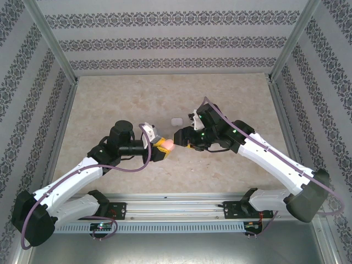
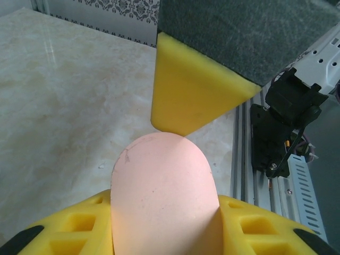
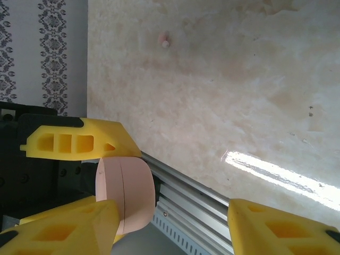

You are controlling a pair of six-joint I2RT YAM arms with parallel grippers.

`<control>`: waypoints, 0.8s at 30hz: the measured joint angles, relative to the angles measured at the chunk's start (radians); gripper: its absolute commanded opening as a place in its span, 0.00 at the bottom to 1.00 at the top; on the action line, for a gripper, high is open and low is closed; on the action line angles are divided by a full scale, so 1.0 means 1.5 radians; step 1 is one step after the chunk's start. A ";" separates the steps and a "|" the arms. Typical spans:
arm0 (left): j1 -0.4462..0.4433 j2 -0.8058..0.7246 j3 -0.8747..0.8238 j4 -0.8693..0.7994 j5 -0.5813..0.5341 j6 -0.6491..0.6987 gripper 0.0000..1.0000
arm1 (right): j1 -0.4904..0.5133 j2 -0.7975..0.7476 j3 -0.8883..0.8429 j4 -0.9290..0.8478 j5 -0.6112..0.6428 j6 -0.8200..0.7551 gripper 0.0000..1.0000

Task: Insert wireless bluetooth earbuds into charging case

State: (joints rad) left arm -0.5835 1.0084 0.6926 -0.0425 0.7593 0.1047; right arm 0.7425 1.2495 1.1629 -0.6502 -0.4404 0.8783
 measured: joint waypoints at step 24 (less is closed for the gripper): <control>0.000 -0.021 -0.049 0.092 0.026 -0.060 0.20 | 0.022 0.018 -0.039 0.108 -0.084 0.043 0.36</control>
State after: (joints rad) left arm -0.5835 0.9768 0.6186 0.0959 0.7990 0.0154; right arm 0.7750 1.2770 1.1049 -0.4885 -0.5671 0.9424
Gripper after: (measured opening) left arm 0.333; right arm 0.438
